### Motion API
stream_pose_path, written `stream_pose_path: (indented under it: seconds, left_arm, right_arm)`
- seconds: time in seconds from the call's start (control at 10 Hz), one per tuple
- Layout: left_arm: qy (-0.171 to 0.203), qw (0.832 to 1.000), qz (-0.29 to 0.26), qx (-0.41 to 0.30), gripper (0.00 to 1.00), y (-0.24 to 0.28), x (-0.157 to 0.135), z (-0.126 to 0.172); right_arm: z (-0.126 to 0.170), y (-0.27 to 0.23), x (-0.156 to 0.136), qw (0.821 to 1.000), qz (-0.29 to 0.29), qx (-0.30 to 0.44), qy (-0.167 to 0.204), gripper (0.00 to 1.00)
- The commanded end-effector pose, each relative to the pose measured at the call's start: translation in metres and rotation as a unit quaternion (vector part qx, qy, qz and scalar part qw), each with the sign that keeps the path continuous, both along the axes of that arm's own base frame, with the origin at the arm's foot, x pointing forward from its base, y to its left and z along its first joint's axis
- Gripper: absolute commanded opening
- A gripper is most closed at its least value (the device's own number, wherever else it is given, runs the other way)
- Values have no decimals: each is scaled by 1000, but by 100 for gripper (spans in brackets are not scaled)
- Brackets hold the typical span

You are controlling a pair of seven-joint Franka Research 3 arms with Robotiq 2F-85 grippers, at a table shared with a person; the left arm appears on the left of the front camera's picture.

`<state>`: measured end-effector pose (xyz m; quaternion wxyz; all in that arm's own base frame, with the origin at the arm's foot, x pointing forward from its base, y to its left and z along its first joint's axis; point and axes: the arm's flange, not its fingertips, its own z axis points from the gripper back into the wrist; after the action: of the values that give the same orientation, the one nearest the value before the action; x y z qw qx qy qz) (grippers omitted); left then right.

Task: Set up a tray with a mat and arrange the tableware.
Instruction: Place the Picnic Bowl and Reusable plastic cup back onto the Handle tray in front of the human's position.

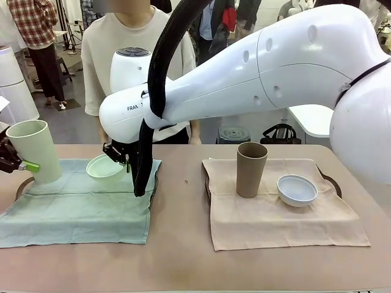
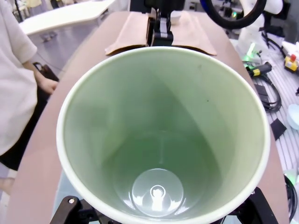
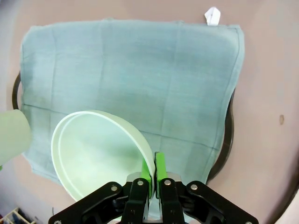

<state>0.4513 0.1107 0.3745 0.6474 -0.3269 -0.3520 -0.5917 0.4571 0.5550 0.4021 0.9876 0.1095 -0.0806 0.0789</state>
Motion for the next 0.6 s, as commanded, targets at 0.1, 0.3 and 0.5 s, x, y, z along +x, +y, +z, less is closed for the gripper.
stream_pose_path:
  seconds: [0.1,0.3,0.5]
  left_arm:
    - [0,1000,0,0,85,0,0,0]
    - [-12,1000,-25,0,85,-8,3,-16]
    - [-20,999,-33,-2,85,-19,12,-26]
  right_arm:
    - [-3,-5,1,1000,3,8,2,5]
    - [-21,-4,3,1000,15,25,4,5]
    - [-29,-6,5,999,20,35,9,5]
